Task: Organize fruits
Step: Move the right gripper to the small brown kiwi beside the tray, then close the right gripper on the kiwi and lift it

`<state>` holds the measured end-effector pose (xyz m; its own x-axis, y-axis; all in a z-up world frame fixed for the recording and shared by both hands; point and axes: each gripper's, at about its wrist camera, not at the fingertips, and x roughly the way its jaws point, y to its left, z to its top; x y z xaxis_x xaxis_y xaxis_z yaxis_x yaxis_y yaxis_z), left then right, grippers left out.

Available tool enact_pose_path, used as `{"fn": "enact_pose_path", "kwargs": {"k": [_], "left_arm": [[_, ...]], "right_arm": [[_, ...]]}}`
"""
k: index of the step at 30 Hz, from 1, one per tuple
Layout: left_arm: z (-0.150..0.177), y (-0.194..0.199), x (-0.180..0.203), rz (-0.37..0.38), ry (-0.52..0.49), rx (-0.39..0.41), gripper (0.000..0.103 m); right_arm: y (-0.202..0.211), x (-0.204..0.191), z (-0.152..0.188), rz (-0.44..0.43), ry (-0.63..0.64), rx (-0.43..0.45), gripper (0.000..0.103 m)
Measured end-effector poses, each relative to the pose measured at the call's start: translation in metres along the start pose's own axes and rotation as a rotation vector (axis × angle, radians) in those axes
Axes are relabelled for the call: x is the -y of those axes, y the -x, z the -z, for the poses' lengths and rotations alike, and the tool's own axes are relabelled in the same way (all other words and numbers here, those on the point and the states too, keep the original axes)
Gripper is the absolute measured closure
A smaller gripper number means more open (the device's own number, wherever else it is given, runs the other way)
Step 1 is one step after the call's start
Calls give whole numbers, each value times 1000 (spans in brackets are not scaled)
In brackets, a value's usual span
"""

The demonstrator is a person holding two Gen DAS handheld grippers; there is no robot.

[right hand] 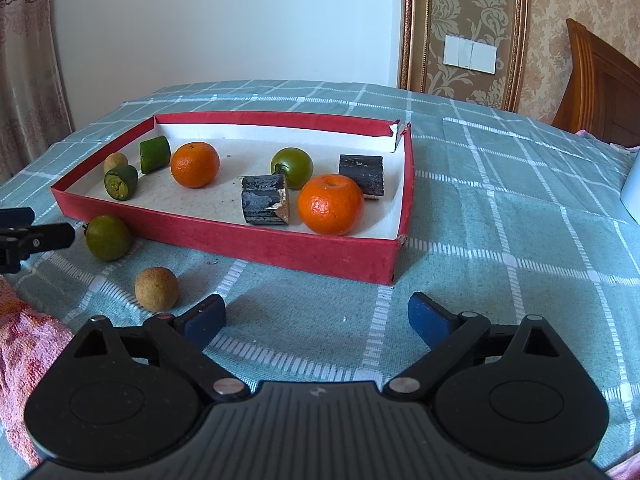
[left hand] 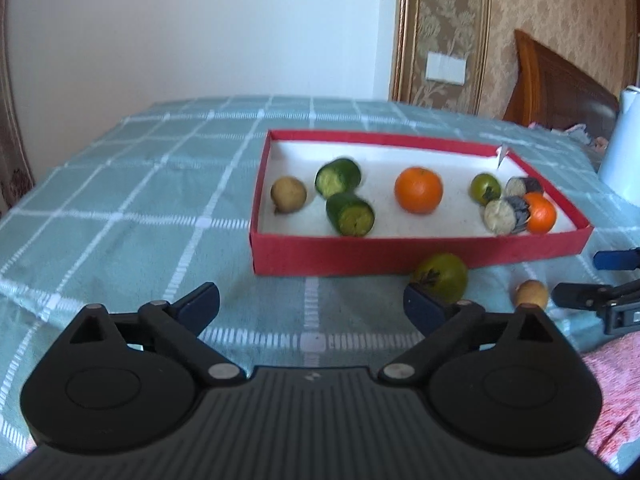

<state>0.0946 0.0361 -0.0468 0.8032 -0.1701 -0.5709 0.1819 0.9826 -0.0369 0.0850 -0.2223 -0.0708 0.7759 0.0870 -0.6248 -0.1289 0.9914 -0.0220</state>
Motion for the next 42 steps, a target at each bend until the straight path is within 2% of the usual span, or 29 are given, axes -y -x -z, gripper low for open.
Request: {"fn": "enact_pose_path", "kwargs": {"k": [6, 9, 12, 17, 21, 25, 28, 32, 37, 42], "left_arm": [[1, -6, 0, -7, -3, -44, 2], [1, -9, 6, -32, -40, -59, 0], [1, -9, 4, -23, -27, -58, 0], [2, -8, 2, -27, -33, -61, 0], [2, -8, 1, -27, -33, -60, 0], [2, -9, 2, -27, -32, -61, 0], [2, -9, 2, -27, -33, -61, 0], [2, -9, 1, -27, -32, -61, 0], [2, -9, 2, -27, -32, -61, 0], [2, -9, 2, -26, -32, -61, 0]], "right_arm": [[9, -3, 2, -37, 21, 51, 4], [15, -6, 1, -107, 14, 74, 4], [21, -11, -2, -157, 8, 96, 4], [7, -28, -6, -171, 22, 40, 5], [1, -40, -9, -155, 69, 41, 5], [-8, -51, -11, -156, 110, 11, 23], [-8, -54, -11, -149, 126, 21, 34], [-4, -57, -8, -164, 147, 41, 63], [1, -59, -3, -169, 161, 54, 77], [6, -49, -1, -165, 115, 58, 77]]}}
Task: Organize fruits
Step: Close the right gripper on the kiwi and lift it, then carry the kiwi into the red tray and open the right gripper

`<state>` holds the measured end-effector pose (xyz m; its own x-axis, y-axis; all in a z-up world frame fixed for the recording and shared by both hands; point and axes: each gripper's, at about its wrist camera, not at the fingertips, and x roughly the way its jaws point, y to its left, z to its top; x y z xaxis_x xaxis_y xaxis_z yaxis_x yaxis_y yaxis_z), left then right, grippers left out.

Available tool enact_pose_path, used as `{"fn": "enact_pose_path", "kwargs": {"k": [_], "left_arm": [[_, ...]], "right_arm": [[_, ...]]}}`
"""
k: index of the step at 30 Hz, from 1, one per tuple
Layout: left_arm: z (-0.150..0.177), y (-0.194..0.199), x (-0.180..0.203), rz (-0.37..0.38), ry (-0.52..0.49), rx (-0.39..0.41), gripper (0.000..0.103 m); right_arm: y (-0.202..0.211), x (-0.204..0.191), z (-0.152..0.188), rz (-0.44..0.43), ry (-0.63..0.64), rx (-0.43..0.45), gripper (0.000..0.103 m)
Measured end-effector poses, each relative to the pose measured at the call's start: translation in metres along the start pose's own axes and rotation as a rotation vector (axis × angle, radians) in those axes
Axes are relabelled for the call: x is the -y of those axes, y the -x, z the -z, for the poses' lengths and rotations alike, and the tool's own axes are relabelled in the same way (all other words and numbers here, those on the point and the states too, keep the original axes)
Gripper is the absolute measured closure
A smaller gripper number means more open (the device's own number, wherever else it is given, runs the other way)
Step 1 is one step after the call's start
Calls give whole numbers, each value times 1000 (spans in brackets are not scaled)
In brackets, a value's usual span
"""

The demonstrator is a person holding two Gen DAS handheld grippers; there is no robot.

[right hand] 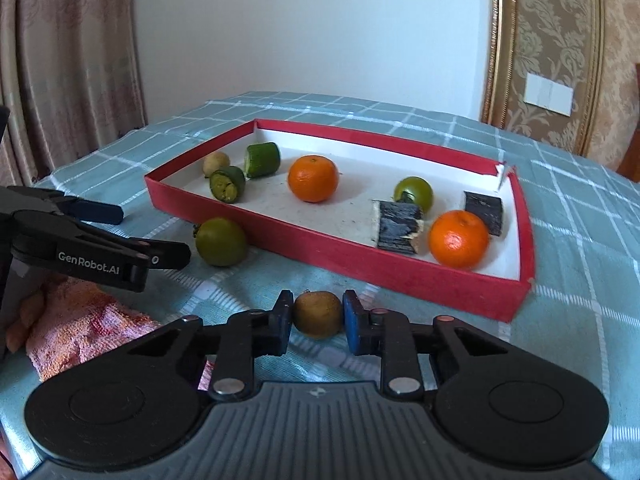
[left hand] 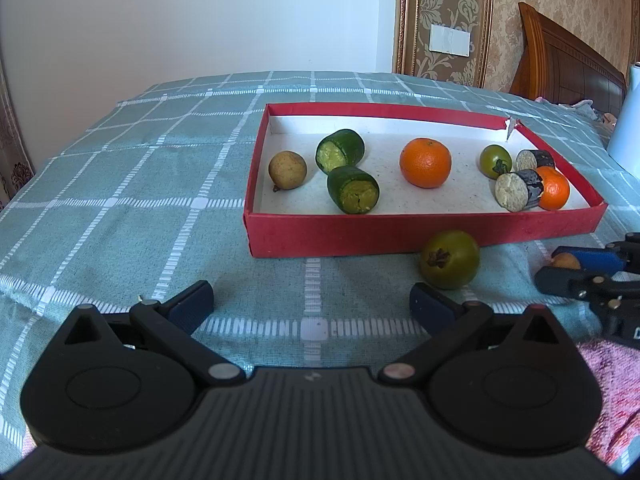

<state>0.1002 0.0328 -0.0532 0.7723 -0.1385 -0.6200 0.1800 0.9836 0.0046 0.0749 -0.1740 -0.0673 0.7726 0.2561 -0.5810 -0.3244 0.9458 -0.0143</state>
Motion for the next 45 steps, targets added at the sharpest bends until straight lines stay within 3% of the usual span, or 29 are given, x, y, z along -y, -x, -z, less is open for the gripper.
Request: {"fn": "enact_pose_path", "kwargs": {"k": [13, 24, 35, 45], "left_arm": [[0, 1, -1, -1, -2, -1, 0], [0, 0, 0, -1, -2, 0, 0], [0, 1, 0, -1, -1, 0, 0], [0, 0, 0, -1, -1, -1, 0]], "right_arm": [[22, 18, 1, 15, -76, 60, 77], [18, 33, -30, 57, -80, 92, 77], [-47, 19, -81, 137, 60, 61, 77], [-91, 14, -89, 173, 125, 8, 77]]}}
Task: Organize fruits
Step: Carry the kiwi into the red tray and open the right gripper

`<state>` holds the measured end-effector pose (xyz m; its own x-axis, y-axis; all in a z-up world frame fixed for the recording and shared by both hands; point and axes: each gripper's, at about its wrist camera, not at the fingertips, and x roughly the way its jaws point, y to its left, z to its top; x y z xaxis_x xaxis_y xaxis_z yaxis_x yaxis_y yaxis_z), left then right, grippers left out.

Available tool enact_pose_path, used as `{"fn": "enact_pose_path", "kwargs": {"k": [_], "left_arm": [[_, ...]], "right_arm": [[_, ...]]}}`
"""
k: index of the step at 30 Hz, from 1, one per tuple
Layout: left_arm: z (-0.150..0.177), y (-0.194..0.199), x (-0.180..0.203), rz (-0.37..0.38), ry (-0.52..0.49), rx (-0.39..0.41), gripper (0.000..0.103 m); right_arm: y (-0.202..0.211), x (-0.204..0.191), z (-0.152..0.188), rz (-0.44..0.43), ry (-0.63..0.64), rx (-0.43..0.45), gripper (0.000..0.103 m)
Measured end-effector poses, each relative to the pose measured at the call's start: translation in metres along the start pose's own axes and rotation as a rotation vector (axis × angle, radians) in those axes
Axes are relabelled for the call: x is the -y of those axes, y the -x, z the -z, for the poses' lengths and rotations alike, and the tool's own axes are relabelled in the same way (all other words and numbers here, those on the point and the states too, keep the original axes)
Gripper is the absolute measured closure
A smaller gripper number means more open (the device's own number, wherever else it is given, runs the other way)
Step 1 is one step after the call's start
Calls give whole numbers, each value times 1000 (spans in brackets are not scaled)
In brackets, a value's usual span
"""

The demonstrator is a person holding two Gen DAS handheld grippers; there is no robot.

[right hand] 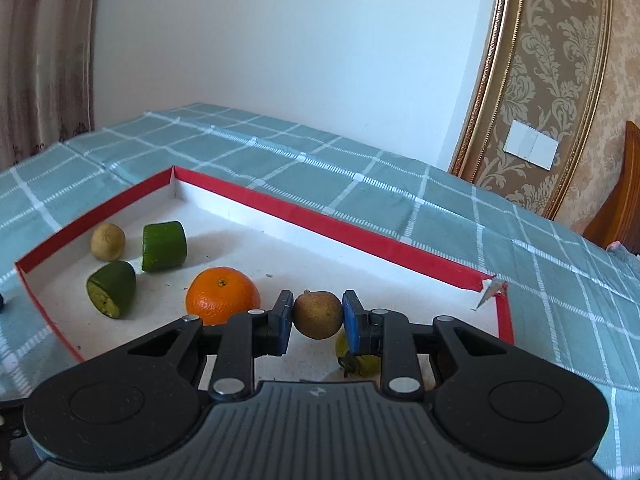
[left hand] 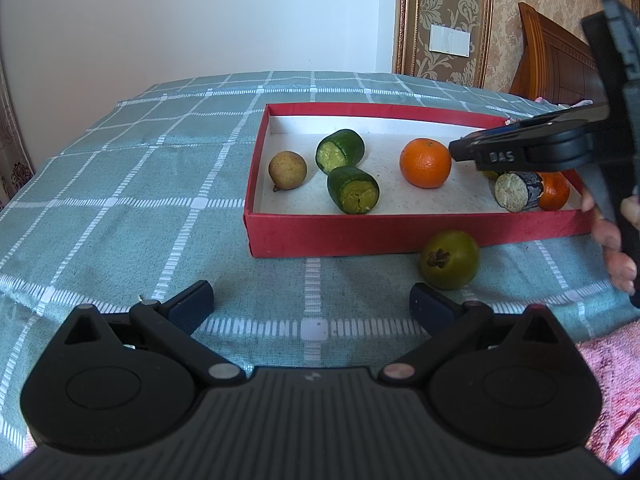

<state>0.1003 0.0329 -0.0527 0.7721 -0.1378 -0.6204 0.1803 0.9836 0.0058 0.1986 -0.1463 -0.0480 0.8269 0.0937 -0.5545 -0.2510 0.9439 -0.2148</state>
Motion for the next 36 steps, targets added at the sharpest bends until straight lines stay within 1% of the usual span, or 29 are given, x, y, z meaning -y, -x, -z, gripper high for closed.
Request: {"fn": "enact_pose_path", "kwargs": {"k": [11, 15, 31, 34, 36], "left_arm": [[0, 0, 0, 0, 0, 0, 0], [0, 0, 0, 0, 0, 0, 0], [0, 0, 0, 0, 1, 0, 0], [0, 0, 0, 0, 1, 0, 0], [0, 0, 0, 1, 1, 0, 0]], "right_arm": [[-14, -7, -1, 8, 20, -19, 77], [-18, -8, 0, 6, 25, -40, 77], [-14, -8, 4, 3, 15, -38, 76], [-12, -8, 5, 1, 15, -38, 72], [-10, -8, 6, 7, 20, -32, 63]]}}
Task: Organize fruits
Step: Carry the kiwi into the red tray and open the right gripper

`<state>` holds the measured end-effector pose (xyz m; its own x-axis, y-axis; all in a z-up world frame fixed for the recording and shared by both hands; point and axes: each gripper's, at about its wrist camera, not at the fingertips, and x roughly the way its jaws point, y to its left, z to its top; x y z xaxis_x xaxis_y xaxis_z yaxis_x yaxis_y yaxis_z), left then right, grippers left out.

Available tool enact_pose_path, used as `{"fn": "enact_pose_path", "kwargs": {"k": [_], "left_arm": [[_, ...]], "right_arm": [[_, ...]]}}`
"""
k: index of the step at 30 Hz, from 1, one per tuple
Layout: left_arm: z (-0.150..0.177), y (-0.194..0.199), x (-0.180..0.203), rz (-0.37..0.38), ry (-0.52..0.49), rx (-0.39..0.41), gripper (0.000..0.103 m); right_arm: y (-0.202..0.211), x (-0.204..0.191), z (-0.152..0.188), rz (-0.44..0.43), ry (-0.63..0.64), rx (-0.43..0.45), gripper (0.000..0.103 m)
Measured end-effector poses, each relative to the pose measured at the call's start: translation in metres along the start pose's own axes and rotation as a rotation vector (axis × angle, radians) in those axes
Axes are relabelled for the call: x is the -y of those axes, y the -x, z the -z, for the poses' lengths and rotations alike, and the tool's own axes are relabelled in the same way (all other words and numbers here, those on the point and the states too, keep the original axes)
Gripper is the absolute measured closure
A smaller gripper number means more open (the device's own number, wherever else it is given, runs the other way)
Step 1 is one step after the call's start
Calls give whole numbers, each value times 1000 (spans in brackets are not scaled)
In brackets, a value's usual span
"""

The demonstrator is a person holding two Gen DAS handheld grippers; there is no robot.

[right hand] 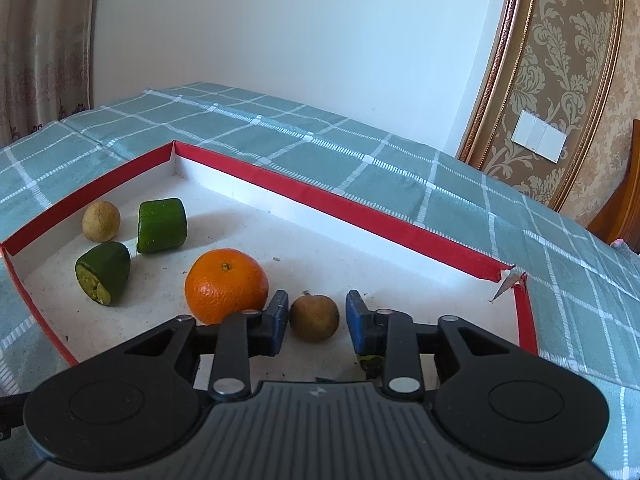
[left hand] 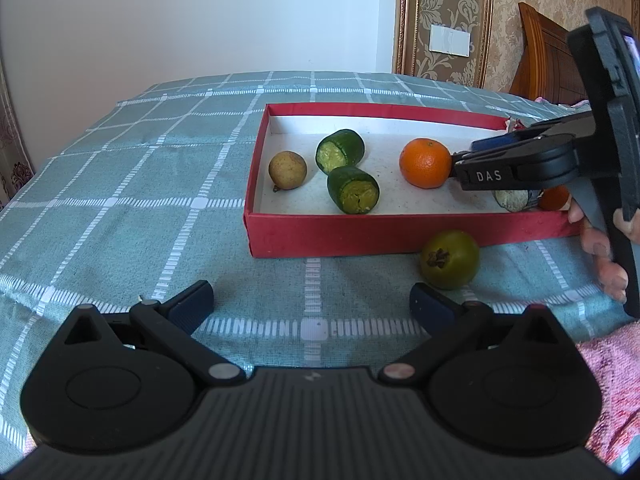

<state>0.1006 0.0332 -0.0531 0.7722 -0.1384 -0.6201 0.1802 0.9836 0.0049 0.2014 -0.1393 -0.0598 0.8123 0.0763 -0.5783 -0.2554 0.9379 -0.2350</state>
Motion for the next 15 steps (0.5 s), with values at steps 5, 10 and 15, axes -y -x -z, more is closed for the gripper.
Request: {"fn": "enact_pose_path", "kwargs": {"k": [5, 10, 15], "left_arm": [[0, 0, 0, 0, 0, 0, 0], [0, 0, 0, 0, 0, 0, 0], [0, 0, 0, 0, 0, 0, 0]], "right_arm": [[12, 2, 4, 42, 6, 44, 33], [21, 8, 6, 19, -20, 49, 33], [27, 7, 11, 24, -12, 55, 32]]}}
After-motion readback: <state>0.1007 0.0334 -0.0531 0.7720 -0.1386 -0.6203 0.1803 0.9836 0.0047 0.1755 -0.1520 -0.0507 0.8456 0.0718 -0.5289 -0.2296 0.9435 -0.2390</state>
